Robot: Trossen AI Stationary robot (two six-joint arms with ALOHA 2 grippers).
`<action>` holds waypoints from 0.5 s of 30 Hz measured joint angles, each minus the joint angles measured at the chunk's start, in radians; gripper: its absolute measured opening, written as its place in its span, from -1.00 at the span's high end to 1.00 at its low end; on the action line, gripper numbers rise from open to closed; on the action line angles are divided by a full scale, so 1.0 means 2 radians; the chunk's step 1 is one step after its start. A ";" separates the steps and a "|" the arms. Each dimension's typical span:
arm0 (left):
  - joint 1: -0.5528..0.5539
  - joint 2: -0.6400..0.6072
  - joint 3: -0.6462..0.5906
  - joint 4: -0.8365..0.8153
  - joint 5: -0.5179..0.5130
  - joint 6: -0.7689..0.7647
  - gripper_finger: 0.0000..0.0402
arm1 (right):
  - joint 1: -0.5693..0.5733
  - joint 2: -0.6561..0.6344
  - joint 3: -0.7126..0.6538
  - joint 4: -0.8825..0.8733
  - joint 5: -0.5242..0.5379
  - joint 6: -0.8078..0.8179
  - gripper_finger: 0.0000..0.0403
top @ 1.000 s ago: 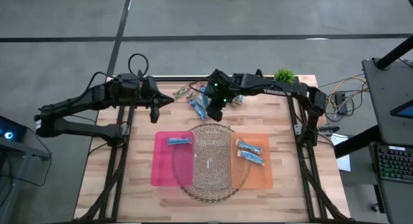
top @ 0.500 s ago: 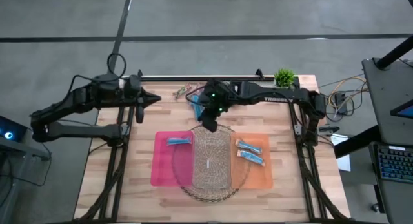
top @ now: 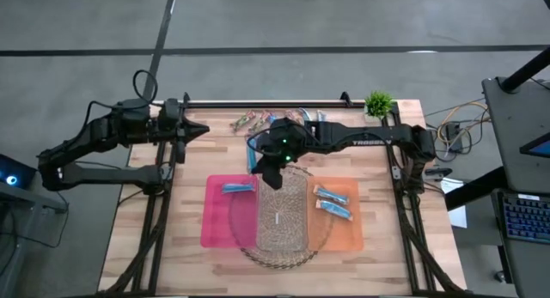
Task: Pick and place Granola Bars by type
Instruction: Put the red granola bar into the pink bin
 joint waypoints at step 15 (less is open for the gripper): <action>0.000 0.000 0.000 0.000 0.000 0.014 1.00 | 0.036 0.087 0.065 0.058 -0.026 0.057 0.91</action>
